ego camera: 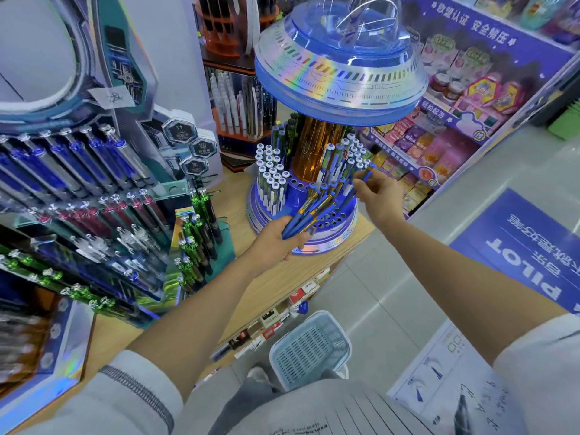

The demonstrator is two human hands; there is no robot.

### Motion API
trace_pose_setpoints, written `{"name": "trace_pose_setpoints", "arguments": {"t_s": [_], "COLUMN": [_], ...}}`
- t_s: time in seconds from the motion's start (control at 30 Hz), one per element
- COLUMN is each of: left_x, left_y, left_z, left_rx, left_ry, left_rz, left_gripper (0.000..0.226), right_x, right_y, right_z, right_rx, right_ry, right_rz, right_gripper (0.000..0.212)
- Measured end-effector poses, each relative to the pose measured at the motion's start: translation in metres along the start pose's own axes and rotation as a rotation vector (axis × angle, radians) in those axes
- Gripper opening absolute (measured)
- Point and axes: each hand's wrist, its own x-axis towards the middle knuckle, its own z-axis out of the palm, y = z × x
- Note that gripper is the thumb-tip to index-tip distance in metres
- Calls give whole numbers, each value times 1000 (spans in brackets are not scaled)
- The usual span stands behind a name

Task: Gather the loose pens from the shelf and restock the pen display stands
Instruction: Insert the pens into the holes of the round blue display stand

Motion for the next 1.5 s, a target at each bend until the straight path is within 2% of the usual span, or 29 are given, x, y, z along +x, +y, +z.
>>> {"name": "trace_pose_setpoints", "arguments": {"t_s": [0.27, 0.4, 0.63, 0.73, 0.83, 1.0, 1.07, 1.13, 1.27, 1.33, 1.4, 1.5], "left_x": [-4, -4, -4, -4, -4, -4, -3, -2, 1, 1, 1, -1], "left_y": [3, 4, 5, 5, 4, 2, 1, 0, -3, -4, -5, -5], "left_z": [2, 2, 0, 0, -1, -3, -1, 1, 4, 7, 10, 10], "left_rx": [-35, -53, -54, -54, -63, -77, -87, -86, -44, -31, -34, -47], "left_ry": [-33, -30, -39, -45, -44, -49, -46, -44, -43, -49, -49, -55], "left_rz": [-8, -23, -6, 1, 20, 33, 33, 38, 36, 37, 47, 63], "left_gripper": [18, 30, 30, 27, 19, 11, 11, 9, 25, 26, 25, 18], "right_x": [1, 3, 0, -3, -8, -9, -15, -25, -48, -52, -54, -52], "right_y": [0, 2, 1, 5, 7, 10, 12, 13, 8, 4, 2, -1], "right_z": [1, -2, 0, 7, 15, 17, 13, 8, 3, 3, 5, 2], "right_rx": [-10, -14, -41, -82, -39, -36, 22, 125, 298, 333, 408, 475], "right_ry": [-6, -4, -53, -119, -60, -75, -55, -55, -362, -453, -440, -360], "right_rz": [-30, -39, -12, 24, 64, 95, 99, 110, 202, 211, 197, 204], "right_gripper": [9, 12, 14, 10, 23, 19, 22, 15, 24, 19, 11, 9]}}
